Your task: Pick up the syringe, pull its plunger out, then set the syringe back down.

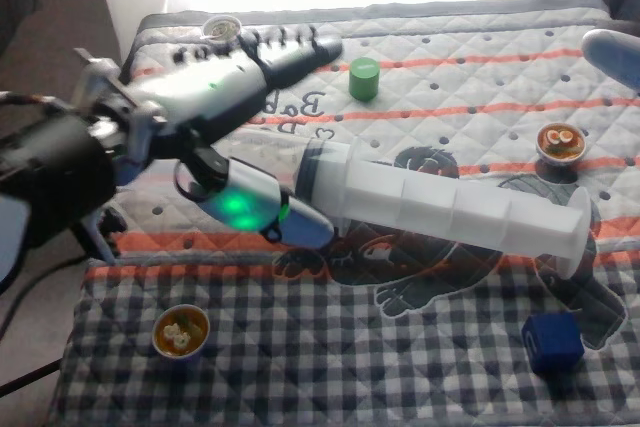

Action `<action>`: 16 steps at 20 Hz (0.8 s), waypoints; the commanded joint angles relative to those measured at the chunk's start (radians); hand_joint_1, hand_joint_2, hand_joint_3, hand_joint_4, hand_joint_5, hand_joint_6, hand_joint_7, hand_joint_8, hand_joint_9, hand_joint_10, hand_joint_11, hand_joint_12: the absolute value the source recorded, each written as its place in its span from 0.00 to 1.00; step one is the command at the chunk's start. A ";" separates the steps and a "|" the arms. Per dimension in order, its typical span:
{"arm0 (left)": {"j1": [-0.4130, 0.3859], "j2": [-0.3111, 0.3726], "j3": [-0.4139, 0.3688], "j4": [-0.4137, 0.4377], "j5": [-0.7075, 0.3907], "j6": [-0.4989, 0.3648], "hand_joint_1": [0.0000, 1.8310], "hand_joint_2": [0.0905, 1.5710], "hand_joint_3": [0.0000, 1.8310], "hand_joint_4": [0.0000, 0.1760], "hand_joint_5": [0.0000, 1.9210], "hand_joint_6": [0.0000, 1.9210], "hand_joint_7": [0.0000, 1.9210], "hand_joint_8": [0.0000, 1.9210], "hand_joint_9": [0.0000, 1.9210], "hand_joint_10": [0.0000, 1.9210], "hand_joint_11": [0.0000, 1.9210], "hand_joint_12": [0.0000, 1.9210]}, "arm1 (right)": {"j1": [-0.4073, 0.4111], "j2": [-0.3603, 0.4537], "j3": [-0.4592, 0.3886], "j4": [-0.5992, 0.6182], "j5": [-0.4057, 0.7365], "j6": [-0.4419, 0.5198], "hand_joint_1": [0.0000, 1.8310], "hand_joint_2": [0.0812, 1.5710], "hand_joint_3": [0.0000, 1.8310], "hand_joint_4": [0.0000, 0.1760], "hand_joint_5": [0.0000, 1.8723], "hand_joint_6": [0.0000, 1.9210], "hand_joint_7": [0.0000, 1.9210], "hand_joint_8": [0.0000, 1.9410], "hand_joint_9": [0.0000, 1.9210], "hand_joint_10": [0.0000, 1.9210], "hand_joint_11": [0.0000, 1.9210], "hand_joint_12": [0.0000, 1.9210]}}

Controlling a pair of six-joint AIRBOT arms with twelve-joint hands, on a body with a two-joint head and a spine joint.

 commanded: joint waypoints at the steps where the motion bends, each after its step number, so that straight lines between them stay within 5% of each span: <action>1: -0.010 0.015 -0.012 0.038 0.211 -0.007 0.32 0.58 0.01 0.14 0.02 0.00 0.02 0.00 0.00 0.00 0.00 0.05 | 0.004 0.005 -0.003 -0.012 0.110 0.007 0.39 0.58 0.00 0.00 0.06 0.02 0.04 0.01 0.01 0.00 0.02 0.01; 2: -0.010 0.029 -0.033 0.057 0.254 -0.013 0.29 0.62 0.01 0.00 0.04 0.00 0.05 0.00 0.02 0.01 0.00 0.13 | 0.000 0.005 -0.003 -0.012 0.110 0.007 0.39 0.58 0.00 0.00 0.08 0.02 0.04 0.00 0.01 0.00 0.02 0.01; 4: -0.006 0.058 -0.070 0.108 0.346 -0.067 0.27 0.61 0.00 0.00 0.06 0.01 0.07 0.00 0.07 0.02 0.00 0.38 | -0.007 0.005 -0.004 -0.011 0.110 0.007 0.38 0.58 0.00 0.00 0.08 0.01 0.04 0.00 0.02 0.01 0.00 0.21; 5: -0.002 0.075 -0.081 0.139 0.382 -0.126 0.29 0.59 0.00 0.10 0.07 0.01 0.09 0.00 0.09 0.02 0.00 0.53 | -0.011 0.005 -0.004 -0.011 0.110 0.007 0.35 0.59 0.00 0.00 0.07 0.00 0.03 0.00 0.01 0.01 0.00 0.22; 8: 0.012 0.098 -0.084 0.206 0.452 -0.294 0.30 0.60 0.00 0.00 0.09 0.01 0.11 0.01 0.11 0.02 0.00 0.55 | -0.018 0.005 -0.005 -0.010 0.110 0.006 0.33 0.64 0.01 0.00 0.09 0.01 0.03 0.00 0.00 0.00 0.00 0.15; 10: 0.017 0.109 -0.094 0.226 0.506 -0.338 0.33 0.62 0.00 0.00 0.07 0.00 0.09 0.00 0.09 0.01 0.00 0.41 | -0.027 0.005 -0.006 -0.010 0.110 0.006 0.30 0.65 0.00 0.00 0.11 0.01 0.05 0.00 0.02 0.01 0.00 0.22; 12: 0.023 0.124 -0.110 0.232 0.560 -0.351 0.31 0.63 0.00 0.00 0.08 0.00 0.12 0.01 0.13 0.01 0.00 0.46 | -0.045 0.007 -0.008 -0.010 0.110 0.002 0.31 0.63 0.00 0.00 0.11 0.01 0.05 0.00 0.01 0.00 0.00 0.10; 15: 0.058 0.149 -0.097 0.258 0.653 -0.544 0.27 0.65 0.00 0.00 0.10 0.00 0.15 0.00 0.14 0.01 0.00 0.50 | -0.052 0.023 -0.028 -0.011 0.110 -0.040 0.40 0.60 0.00 0.00 0.15 0.02 0.08 0.01 0.02 0.01 0.00 0.10; 16: 0.069 0.151 -0.089 0.262 0.673 -0.601 0.23 0.67 0.01 0.00 0.07 0.00 0.13 0.00 0.12 0.00 0.00 0.50 | -0.052 0.023 -0.029 -0.011 0.110 -0.042 0.37 0.62 0.00 0.15 0.16 0.02 0.09 0.01 0.04 0.01 0.00 0.16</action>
